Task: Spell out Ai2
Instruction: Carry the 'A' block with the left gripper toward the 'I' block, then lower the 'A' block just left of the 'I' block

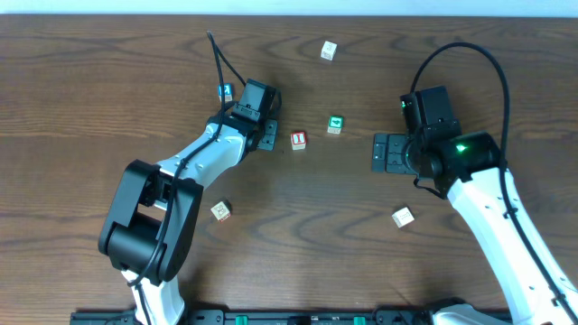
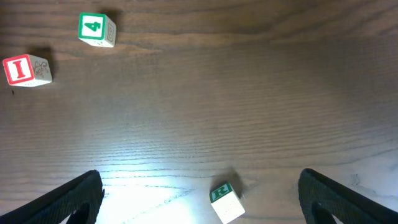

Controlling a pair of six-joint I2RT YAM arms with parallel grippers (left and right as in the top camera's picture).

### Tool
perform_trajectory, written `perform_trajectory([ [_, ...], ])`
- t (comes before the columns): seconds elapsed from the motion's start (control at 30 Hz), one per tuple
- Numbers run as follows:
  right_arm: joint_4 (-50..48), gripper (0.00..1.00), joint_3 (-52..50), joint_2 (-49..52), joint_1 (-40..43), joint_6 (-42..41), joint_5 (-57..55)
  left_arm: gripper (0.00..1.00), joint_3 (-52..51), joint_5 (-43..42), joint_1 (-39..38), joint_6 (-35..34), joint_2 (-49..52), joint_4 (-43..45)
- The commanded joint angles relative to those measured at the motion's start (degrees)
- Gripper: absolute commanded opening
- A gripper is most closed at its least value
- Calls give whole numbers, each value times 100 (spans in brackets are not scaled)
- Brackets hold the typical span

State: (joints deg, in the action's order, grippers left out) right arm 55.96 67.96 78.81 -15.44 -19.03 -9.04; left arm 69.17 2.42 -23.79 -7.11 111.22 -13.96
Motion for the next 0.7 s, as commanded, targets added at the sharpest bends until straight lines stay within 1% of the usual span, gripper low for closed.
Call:
perform_trajectory([
  [0.0,20,99,-26,24,15,-66,-107,48,9,120,15,-168,-48,57],
  [0.17,22,99,-26,24,15,-66,-107,47,9,127,15,-321,15,188],
  [0.27,22,99,-26,24,15,-66,-107,44,9,214,15,-446,15,201],
  [0.5,22,99,-26,24,15,-66,-105,44,9,291,13,-540,129,195],
  [0.57,22,99,-26,24,15,-66,-105,45,9,291,13,-540,140,208],
  [0.67,22,99,-26,24,15,-66,-105,50,9,282,13,-540,151,212],
])
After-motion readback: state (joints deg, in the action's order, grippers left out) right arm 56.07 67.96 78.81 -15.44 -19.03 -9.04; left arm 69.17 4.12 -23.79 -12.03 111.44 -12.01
